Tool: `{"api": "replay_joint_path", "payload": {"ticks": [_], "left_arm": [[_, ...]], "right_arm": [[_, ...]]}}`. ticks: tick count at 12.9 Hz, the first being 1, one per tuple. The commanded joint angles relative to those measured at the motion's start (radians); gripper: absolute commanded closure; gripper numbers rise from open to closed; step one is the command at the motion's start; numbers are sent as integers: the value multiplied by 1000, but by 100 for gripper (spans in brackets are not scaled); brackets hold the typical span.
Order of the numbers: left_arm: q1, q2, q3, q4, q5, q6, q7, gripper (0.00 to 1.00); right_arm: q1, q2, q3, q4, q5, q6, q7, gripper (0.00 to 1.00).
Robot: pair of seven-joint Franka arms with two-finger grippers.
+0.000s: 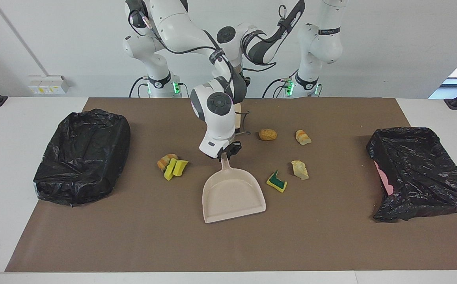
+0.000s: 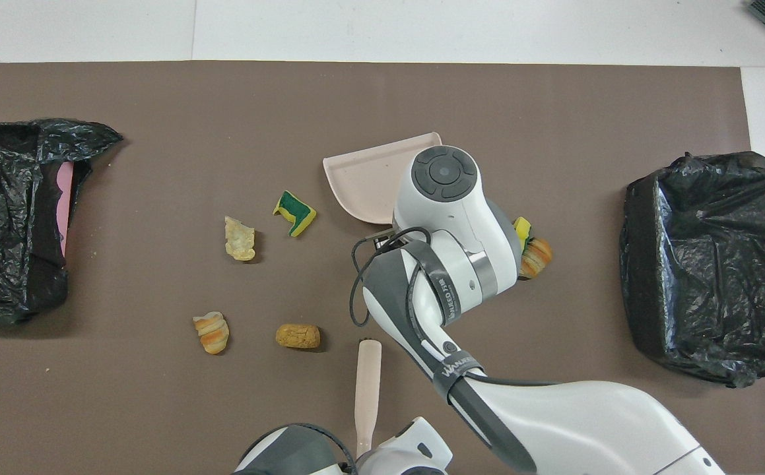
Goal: Sweep and dump trash in bin
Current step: 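Grasp the dustpan with the right gripper while the left gripper lifts the brush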
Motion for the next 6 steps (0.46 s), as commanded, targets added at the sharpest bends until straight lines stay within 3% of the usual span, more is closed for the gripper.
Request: {"api": "replay_joint_path", "payload": {"ticks": [1,3,6], "left_arm": [[53,-63,-3,7,27,-105,-9,100],[85,-78,-3,15,34,-174,-12,100],[123,-95,-5,13,83,-284,-59,100]], "right_arm": [[-49,-41,1,-1,15,-34,-258,100],[-122,-81,4,-3,11,-62,-369,100],[-181,-132,-2,-9,-17,-112,-678,100]]}}
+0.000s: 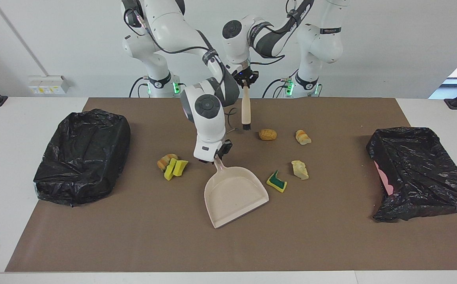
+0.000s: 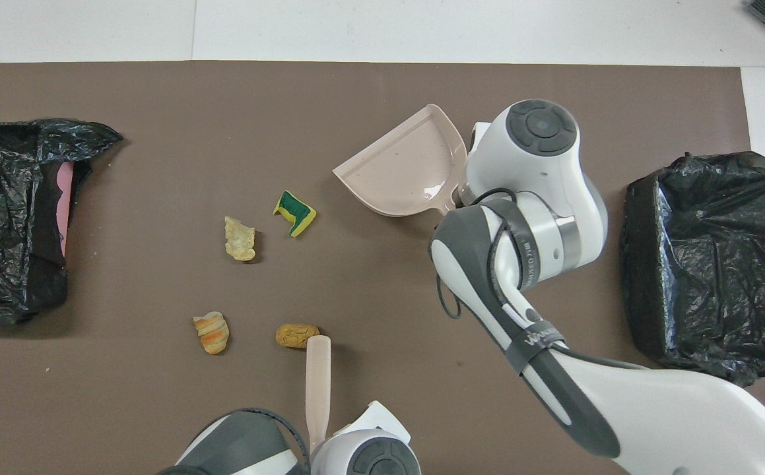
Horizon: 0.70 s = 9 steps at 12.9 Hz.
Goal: Sweep and dump trash in bin
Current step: 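Grasp the dustpan with the right gripper while the left gripper lifts the brush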
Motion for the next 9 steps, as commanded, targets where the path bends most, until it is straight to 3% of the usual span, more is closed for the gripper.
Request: {"api": "replay_joint_path", "payload": {"ticks": [1,5,9], "left_arm": [[54,-20,-10,1,48,-80,-45,100],[96,-39,-13,-45,48,-76,-256,100],[210,-74,-13,-126,46,-73,-306,100]], "right_arm": [[-56,-53,7,-16,-29,-43,-287,100],[-56,-98,7,-103,-63,-31,-653,100],[25,-116,8,-211,-177,32,-686,100]]}}
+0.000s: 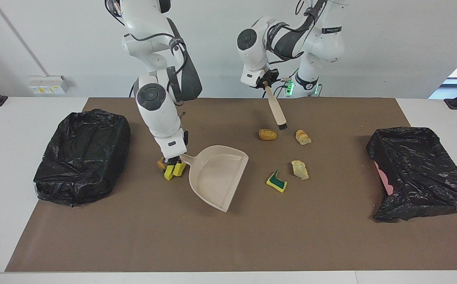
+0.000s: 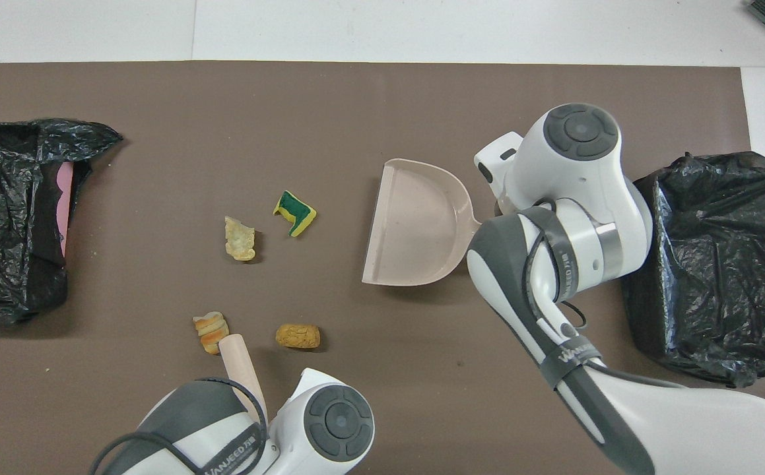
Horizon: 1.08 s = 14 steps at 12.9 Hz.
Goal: Sweep and dump trash in bin
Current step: 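Grasp the dustpan with the right gripper while the left gripper lifts the brush, then sweep the bread pieces into the dustpan with the brush in the left gripper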
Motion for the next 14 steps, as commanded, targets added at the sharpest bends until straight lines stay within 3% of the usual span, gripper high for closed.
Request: {"api": "replay_joint_path", "payload": {"ticks": [1,4,8,11,14], "left_arm": [[93,-81,-11,-101,10,-2,-14,100],[198,-116,-11,-183,10,89,-8,100],[304,-78,-11,-180,-2,165,41,100],[306,-3,-11,-163,-13,272,71,100],[295,25,-11,-143,-34,371,322,100]], "right_arm": [[35,-55,4,-118,-38,82,-27,100],[80,-87,4,-214,-81,156,-10,100],[126,-98,4,-255,-83,185,80,100],[126,-98,4,-272,-83,204,80,100],[124,-98,4,-272,-83,204,80,100]]}}
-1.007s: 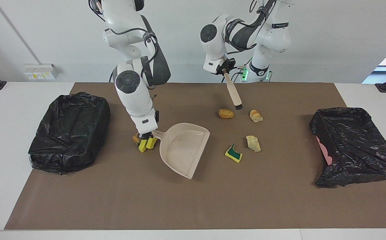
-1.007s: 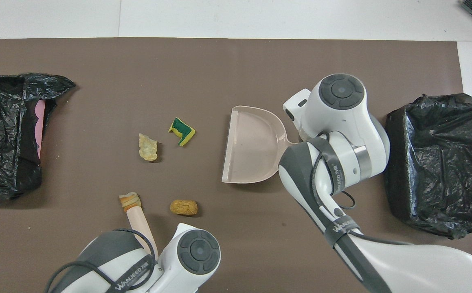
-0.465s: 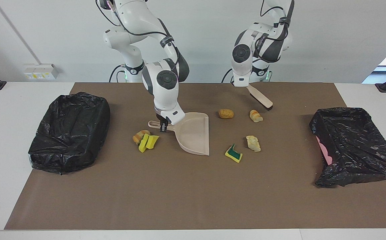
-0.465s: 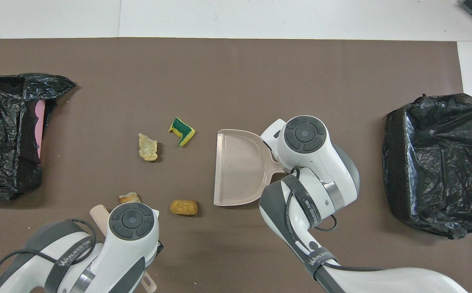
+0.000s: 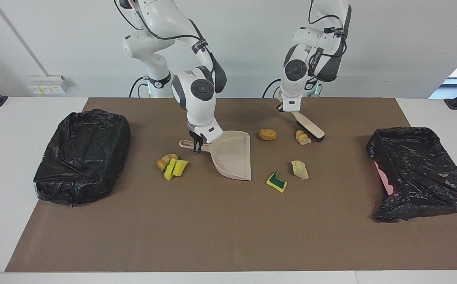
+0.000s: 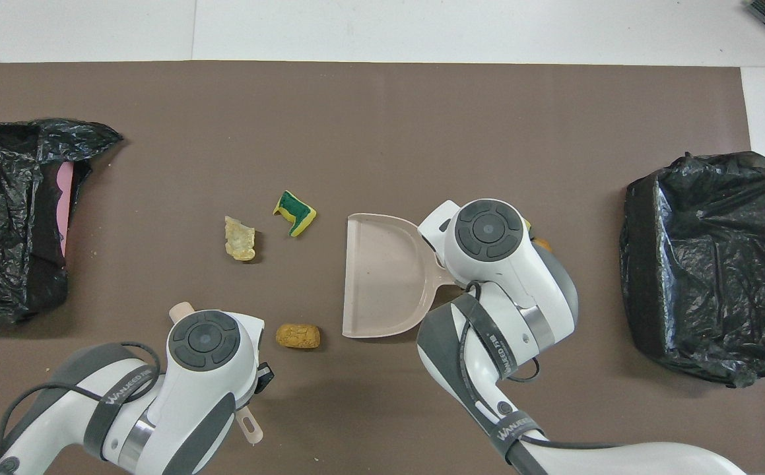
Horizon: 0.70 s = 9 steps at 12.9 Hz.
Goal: Sweep and dump trash in bin
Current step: 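Sweep the bread pieces into the dustpan with the brush in the left gripper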
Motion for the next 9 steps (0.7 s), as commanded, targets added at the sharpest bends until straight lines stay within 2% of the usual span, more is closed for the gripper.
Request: {"api": "replay_joint_path", "payload": {"ticks": [1,6,9], "left_arm": [[0,20,-6,16,-65,87,182,100],[-58,24,-14,19,-115,112,251,100],[-107,16,-14,17,-190,112,138,100]], "right_arm": [[-3,-22,2,-41,-24,26,20,100],[-6,-22,4,-41,-24,26,21,100],[-6,-22,4,-41,-24,26,27,100]]}}
